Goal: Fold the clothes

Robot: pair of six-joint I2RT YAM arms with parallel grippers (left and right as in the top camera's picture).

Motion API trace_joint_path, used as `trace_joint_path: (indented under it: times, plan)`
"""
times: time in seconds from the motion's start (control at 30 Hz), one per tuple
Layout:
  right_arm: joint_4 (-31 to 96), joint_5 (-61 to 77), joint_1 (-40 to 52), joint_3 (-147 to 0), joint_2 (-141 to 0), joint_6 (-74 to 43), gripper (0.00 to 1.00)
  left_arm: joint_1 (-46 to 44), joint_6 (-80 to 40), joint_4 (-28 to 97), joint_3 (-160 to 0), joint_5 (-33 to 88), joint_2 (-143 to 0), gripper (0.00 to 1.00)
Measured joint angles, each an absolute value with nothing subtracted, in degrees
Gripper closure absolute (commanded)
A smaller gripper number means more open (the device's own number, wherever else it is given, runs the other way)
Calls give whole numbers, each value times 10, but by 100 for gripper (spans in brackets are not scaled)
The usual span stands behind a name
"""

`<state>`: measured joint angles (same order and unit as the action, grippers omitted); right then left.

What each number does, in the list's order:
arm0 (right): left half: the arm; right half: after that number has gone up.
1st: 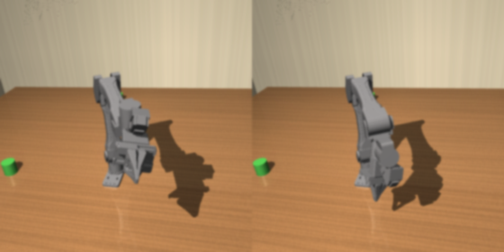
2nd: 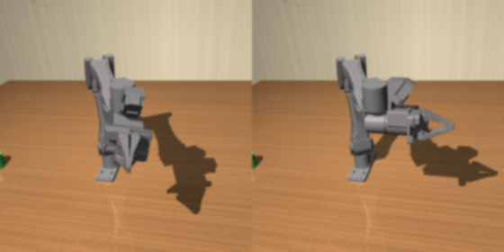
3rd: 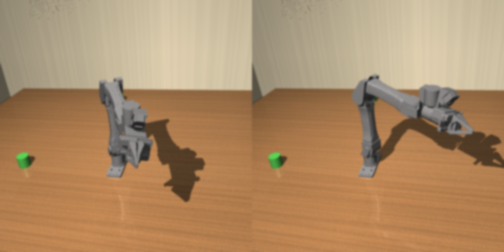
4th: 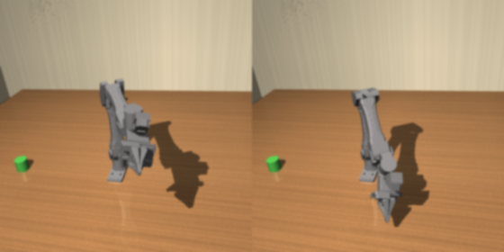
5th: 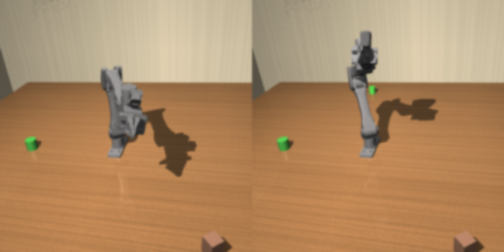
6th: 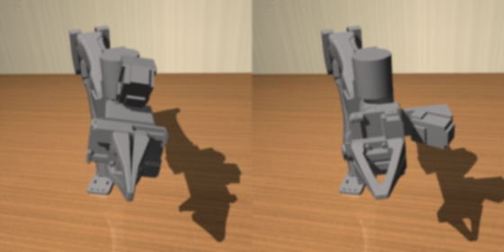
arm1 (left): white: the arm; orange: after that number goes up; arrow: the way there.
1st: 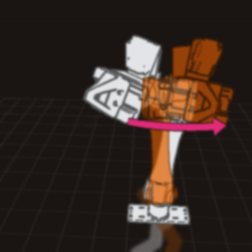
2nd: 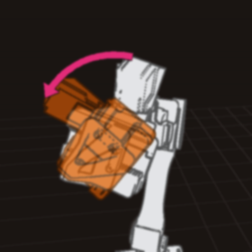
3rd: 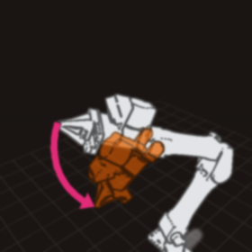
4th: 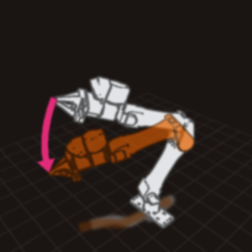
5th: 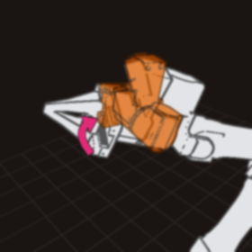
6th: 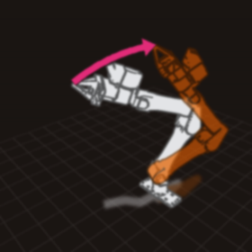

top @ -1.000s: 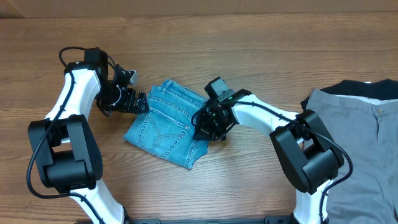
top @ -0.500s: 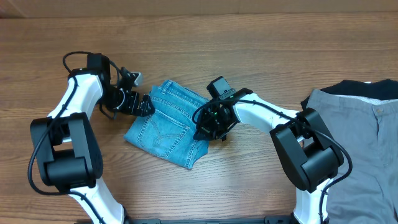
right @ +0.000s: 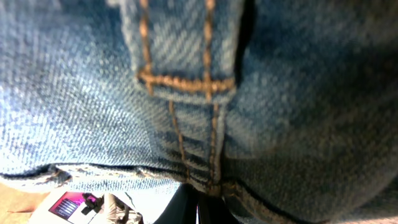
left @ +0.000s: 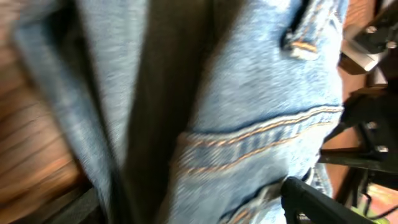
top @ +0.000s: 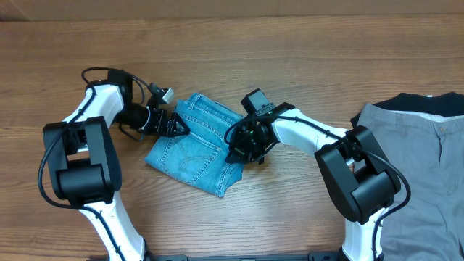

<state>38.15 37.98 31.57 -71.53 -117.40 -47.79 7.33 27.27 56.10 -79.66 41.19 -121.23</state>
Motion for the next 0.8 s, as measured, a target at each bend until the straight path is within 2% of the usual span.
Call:
trace_joint_path:
  times: [0.23,0.33,0.47,0.6,0.8]
  plan:
    - [386,381,315,-715,-1174,-478,94,39,301,593,-794,430,-1230,46]
    - [390,382,314,-715,-1174,-478,94,34,306,602,-793,423,-1235,66]
    - [393,386,312,-715,-1175,-472,94,34,306,616,-792,421,-1242,83]
    - [397,389,312,-715,-1175,-463,94,38,305,652,-805,421,-1246,96]
    - [426,388,306,-721,-1174,-427,94,40,309,753,-870,417,-1266,96]
